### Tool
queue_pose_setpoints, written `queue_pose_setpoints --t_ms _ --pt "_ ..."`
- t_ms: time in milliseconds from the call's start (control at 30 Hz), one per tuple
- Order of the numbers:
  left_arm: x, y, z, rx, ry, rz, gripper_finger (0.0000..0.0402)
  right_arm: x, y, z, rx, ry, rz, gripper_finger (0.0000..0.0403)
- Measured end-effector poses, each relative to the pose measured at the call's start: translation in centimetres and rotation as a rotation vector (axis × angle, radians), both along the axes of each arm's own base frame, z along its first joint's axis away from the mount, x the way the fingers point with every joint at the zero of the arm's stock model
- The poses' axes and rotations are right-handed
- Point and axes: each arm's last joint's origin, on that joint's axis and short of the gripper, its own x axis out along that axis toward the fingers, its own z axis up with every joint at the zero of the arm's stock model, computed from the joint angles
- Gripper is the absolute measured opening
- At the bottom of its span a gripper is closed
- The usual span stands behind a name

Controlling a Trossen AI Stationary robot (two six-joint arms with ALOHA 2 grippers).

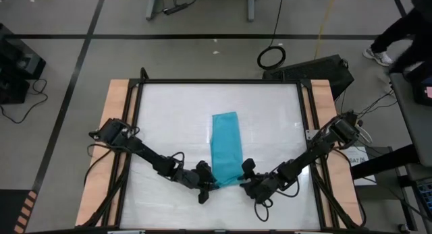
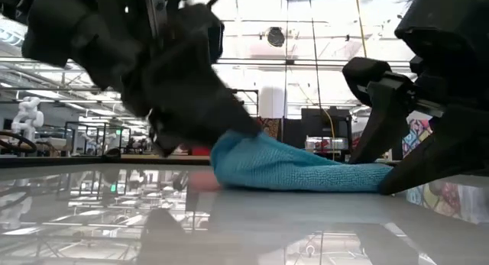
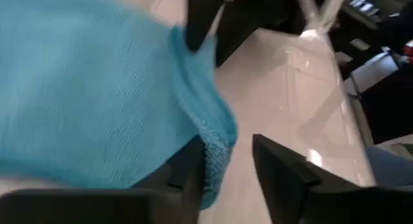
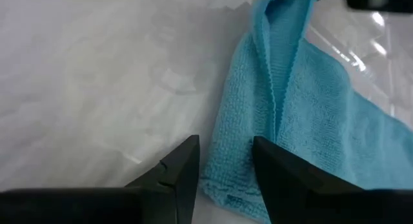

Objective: Roll towel
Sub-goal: Roll the blue microfiber cloth

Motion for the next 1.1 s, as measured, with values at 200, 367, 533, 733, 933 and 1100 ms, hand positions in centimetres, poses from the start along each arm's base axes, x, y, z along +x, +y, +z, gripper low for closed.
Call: queue_pose_setpoints --t_ms 200,367,533,733,933,1100 --pt "-0.9 -0.1 2.4 0.139 -0.013 -0.103 0.0176 0.2 -0.4 -0.1 0.069 0.022 -0.048 0.0139" --pt "-2.2 -2.0 4.0 0.376 -0.096 -0.299 0.0178 0.4 -0.8 -0.1 0.125 0.032 -0.091 0.0139" --pt "-2.3 -3.6 3.6 0.555 -0.144 -0.455 0.0178 0.8 -1.4 -0.1 0.193 0.048 -0.135 0.0139" --pt "-0.2 -2.6 2.9 0.591 -0.146 -0.506 0.0178 1.1 -1.7 -0.1 0.229 0.056 -0.15 0.0139" --pt "2.1 -1.5 2.1 0.541 -0.152 -0.603 0.0178 1.2 -1.8 -0.1 0.253 0.057 -0.161 0.0139" --pt "3.5 -0.2 0.9 0.532 -0.068 -0.609 0.0178 1.2 -1.9 -0.1 0.264 0.056 -0.168 0.0139"
